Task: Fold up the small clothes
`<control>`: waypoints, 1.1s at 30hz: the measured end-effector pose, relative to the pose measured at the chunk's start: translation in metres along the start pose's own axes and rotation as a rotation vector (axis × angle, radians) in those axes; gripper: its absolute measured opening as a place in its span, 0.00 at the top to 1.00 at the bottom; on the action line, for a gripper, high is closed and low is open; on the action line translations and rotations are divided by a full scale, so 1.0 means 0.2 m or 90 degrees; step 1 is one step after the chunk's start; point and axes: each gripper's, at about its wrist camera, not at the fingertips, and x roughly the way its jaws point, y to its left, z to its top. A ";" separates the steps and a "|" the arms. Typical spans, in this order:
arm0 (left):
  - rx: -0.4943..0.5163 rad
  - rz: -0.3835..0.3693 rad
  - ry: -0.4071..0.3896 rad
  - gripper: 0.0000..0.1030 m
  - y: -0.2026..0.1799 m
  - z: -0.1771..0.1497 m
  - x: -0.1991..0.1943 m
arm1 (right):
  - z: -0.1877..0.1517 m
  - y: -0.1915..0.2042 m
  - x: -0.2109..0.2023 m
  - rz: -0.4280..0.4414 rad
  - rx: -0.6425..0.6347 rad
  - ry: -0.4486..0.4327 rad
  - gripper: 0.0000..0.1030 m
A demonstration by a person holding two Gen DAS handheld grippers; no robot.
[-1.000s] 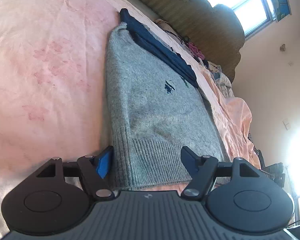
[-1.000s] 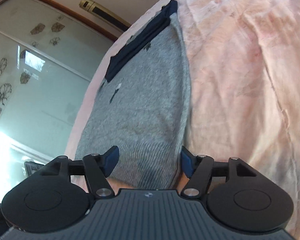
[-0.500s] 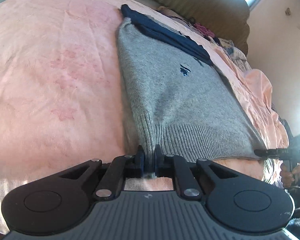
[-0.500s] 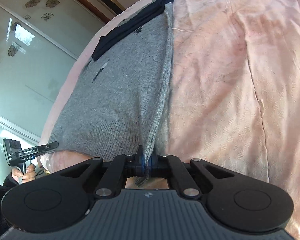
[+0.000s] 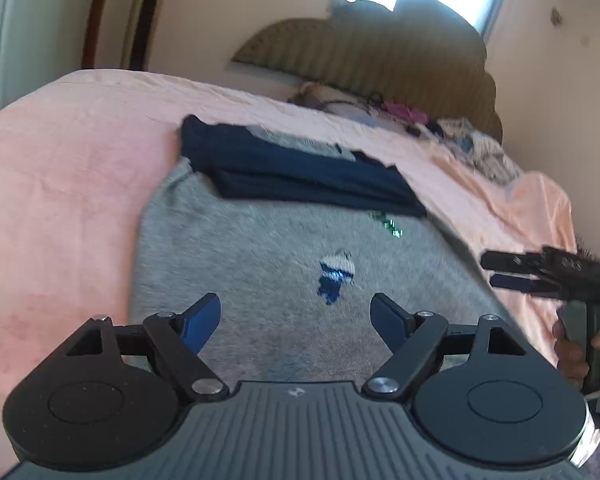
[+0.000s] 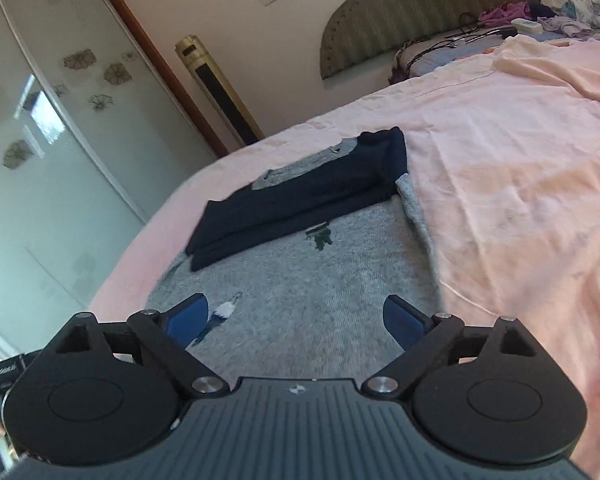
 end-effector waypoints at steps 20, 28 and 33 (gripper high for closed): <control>0.136 0.094 0.021 0.00 0.00 -0.21 0.09 | -0.31 0.05 0.24 -0.222 -0.217 0.023 0.00; 0.142 0.102 0.023 0.00 -0.02 -0.22 0.10 | -0.31 0.05 0.23 -0.222 -0.218 0.023 0.00; 0.142 0.101 0.024 0.00 -0.01 -0.22 0.10 | -0.31 0.05 0.23 -0.221 -0.217 0.023 0.00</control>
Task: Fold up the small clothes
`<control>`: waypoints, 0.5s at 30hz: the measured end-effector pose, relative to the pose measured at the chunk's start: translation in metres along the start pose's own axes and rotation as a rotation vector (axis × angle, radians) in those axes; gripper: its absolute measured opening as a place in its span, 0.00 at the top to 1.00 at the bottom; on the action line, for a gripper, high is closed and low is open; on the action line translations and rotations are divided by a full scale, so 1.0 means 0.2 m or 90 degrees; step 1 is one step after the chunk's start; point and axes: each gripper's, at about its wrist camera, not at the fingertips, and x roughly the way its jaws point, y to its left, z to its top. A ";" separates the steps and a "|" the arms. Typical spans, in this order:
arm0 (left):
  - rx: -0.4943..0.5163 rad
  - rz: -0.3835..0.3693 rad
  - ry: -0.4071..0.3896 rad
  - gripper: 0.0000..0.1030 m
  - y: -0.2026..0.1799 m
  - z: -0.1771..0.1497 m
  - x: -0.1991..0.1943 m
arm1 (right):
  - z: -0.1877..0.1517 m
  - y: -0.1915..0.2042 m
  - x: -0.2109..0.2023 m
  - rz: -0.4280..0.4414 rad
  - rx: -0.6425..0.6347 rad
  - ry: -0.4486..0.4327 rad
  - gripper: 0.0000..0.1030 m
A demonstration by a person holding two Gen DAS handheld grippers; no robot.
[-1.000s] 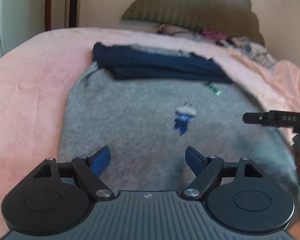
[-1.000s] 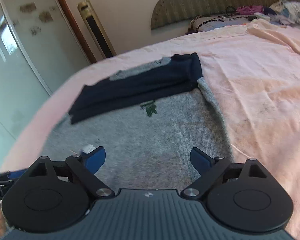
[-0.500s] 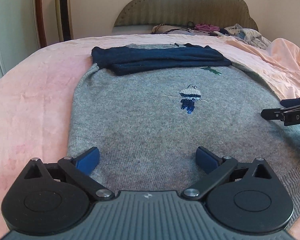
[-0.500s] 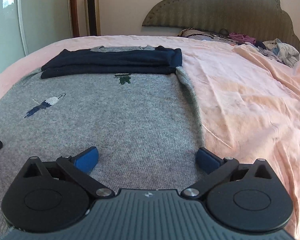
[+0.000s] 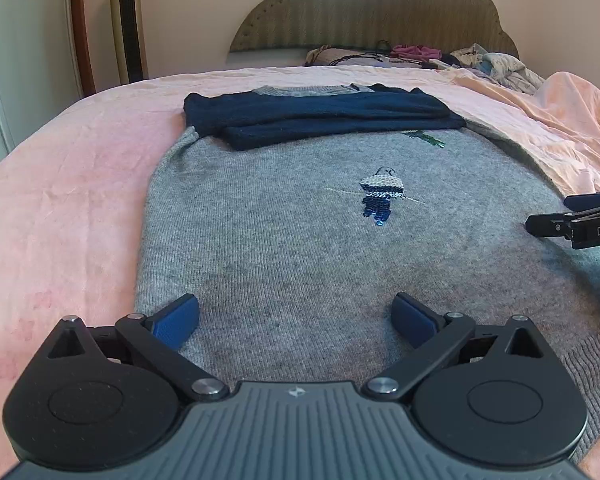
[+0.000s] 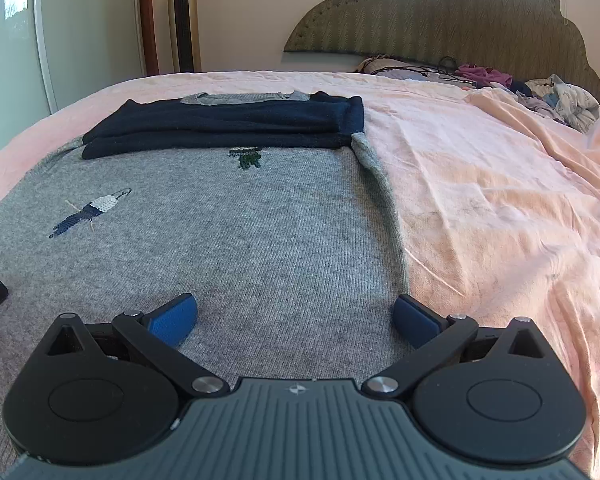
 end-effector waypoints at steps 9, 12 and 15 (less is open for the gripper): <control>0.000 -0.001 0.001 0.00 0.00 0.00 0.00 | 0.00 0.00 0.00 0.001 0.002 0.000 0.00; 0.000 -0.002 0.001 0.00 0.00 0.00 0.00 | 0.00 0.00 0.00 0.001 0.002 0.000 0.00; 0.000 -0.002 0.001 0.00 0.00 0.00 0.00 | 0.00 0.01 0.00 0.001 0.002 0.000 0.00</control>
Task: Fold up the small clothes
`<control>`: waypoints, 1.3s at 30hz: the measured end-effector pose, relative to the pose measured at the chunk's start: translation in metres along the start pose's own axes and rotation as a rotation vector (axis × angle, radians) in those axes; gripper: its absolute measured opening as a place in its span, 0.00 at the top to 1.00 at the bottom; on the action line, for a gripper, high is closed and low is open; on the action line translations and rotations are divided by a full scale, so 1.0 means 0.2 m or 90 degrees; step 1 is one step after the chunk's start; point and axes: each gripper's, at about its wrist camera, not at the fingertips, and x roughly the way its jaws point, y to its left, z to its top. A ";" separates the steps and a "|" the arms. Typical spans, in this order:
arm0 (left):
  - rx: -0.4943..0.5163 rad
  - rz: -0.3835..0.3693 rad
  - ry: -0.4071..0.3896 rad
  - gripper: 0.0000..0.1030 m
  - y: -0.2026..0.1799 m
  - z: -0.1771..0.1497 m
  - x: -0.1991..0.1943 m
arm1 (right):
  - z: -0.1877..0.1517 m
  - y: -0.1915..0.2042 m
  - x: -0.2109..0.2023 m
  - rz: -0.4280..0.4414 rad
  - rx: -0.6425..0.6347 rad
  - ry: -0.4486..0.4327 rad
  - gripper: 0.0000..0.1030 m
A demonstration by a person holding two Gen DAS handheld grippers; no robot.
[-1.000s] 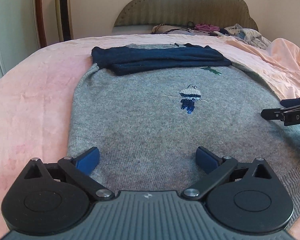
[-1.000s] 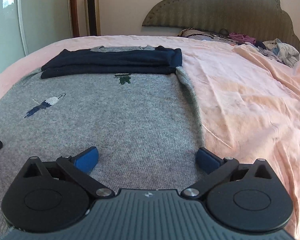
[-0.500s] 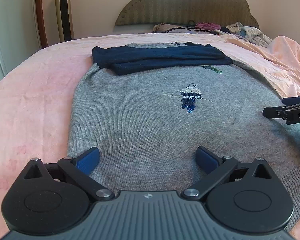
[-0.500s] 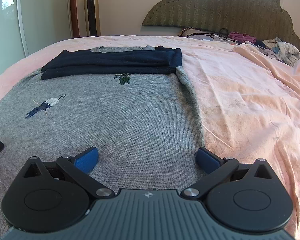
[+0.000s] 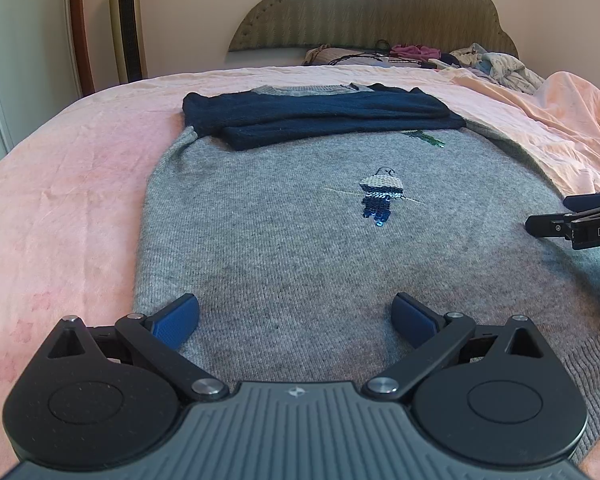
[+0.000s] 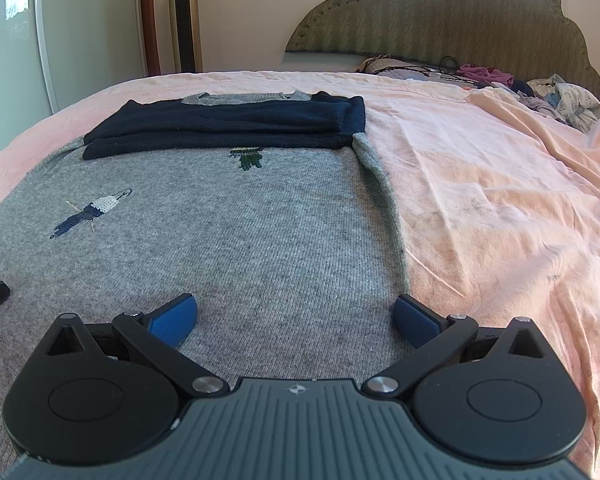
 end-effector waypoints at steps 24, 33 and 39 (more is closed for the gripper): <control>-0.002 -0.006 -0.002 0.00 0.01 0.00 0.00 | 0.00 0.00 0.00 -0.001 0.000 0.000 0.00; -0.003 -0.007 -0.002 0.00 0.01 0.00 0.00 | 0.00 0.00 0.00 -0.001 0.000 0.000 0.00; -0.002 -0.007 -0.002 0.00 0.01 0.00 0.00 | 0.00 0.00 0.00 0.000 0.000 0.000 0.00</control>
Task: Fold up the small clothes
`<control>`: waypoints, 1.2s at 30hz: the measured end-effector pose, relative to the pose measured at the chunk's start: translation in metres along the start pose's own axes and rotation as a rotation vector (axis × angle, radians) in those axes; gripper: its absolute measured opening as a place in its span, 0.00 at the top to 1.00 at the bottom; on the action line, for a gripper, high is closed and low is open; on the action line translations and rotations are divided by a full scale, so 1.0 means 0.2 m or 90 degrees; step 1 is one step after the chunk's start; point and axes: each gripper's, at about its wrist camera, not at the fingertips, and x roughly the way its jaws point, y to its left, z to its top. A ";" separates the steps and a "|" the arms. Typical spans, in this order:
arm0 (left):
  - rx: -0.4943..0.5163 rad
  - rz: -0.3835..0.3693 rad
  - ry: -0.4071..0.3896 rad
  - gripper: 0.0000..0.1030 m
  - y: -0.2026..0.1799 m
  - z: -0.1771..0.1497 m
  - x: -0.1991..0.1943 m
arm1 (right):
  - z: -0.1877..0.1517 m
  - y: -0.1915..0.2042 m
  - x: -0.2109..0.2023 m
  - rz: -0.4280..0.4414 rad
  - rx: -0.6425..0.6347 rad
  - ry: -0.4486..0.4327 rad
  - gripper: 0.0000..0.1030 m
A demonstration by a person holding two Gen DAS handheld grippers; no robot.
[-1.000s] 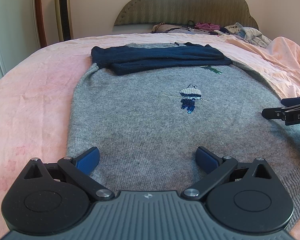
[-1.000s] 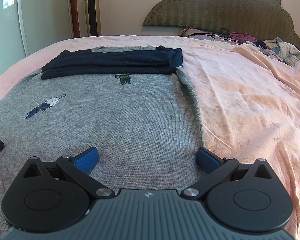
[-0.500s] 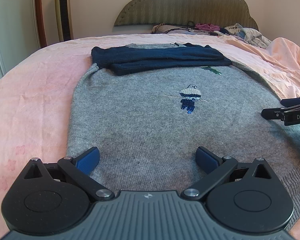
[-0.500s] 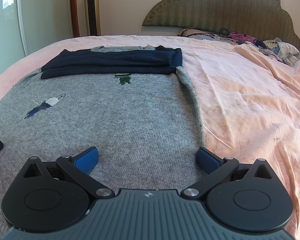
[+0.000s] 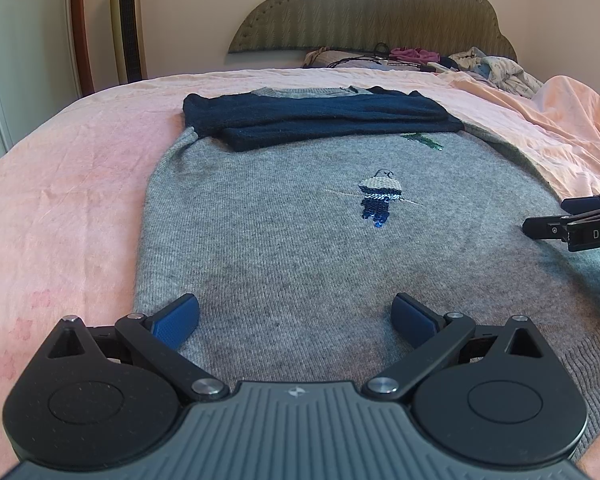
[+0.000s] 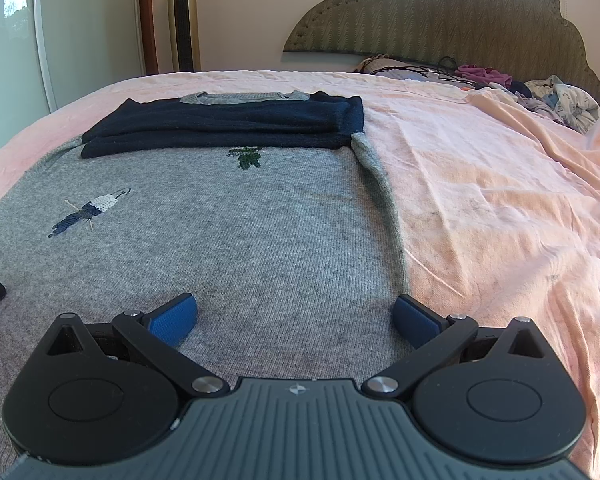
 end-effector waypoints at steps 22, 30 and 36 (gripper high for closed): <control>-0.229 -0.094 -0.013 0.00 0.34 -0.07 -0.32 | 0.00 -0.22 -0.30 0.133 0.169 -0.016 0.00; -0.282 -0.099 -0.009 0.00 0.30 0.01 -0.32 | -0.02 -0.37 -0.47 0.134 0.238 0.019 0.00; -0.111 0.012 0.067 0.00 -0.07 0.16 0.04 | 0.17 0.00 -0.17 0.171 0.152 -0.002 0.00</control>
